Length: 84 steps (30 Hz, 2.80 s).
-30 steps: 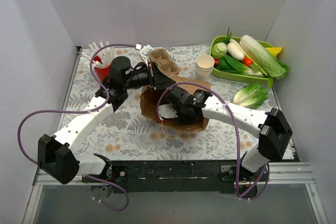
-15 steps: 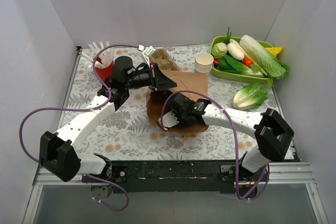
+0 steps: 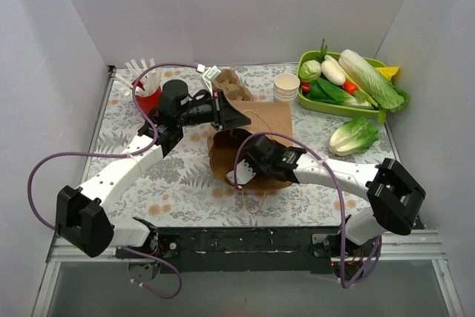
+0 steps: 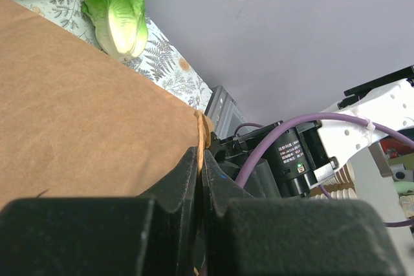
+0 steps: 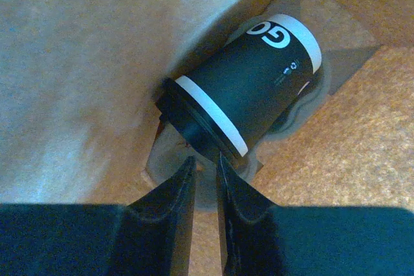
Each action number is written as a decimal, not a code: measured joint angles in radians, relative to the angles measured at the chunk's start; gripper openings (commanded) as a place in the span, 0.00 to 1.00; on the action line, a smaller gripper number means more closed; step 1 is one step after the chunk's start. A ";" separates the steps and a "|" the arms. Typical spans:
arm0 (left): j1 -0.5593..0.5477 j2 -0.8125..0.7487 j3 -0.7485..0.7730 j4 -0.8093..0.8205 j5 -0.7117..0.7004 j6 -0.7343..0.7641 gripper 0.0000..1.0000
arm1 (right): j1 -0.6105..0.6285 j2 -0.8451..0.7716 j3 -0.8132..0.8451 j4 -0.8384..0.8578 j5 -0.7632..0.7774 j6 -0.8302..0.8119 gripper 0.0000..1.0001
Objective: Pack the takeout coffee
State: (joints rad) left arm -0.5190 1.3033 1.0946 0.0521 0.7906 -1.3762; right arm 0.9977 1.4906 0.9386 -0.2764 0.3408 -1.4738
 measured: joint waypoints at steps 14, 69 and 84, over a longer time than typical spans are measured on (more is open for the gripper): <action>0.000 -0.009 0.010 -0.057 0.003 0.055 0.00 | -0.003 -0.035 0.100 -0.138 -0.037 0.053 0.01; -0.001 -0.350 0.329 -0.807 -0.050 1.034 0.61 | -0.206 -0.162 0.560 -0.557 -0.489 0.747 0.01; -0.174 -0.100 0.338 -1.020 -0.132 1.426 0.49 | -0.206 -0.135 0.592 -0.562 -0.486 0.853 0.01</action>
State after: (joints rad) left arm -0.6930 1.2037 1.4326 -0.9680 0.6582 0.0498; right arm 0.7921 1.3560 1.5307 -0.8383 -0.1455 -0.6205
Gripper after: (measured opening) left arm 0.447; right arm 0.023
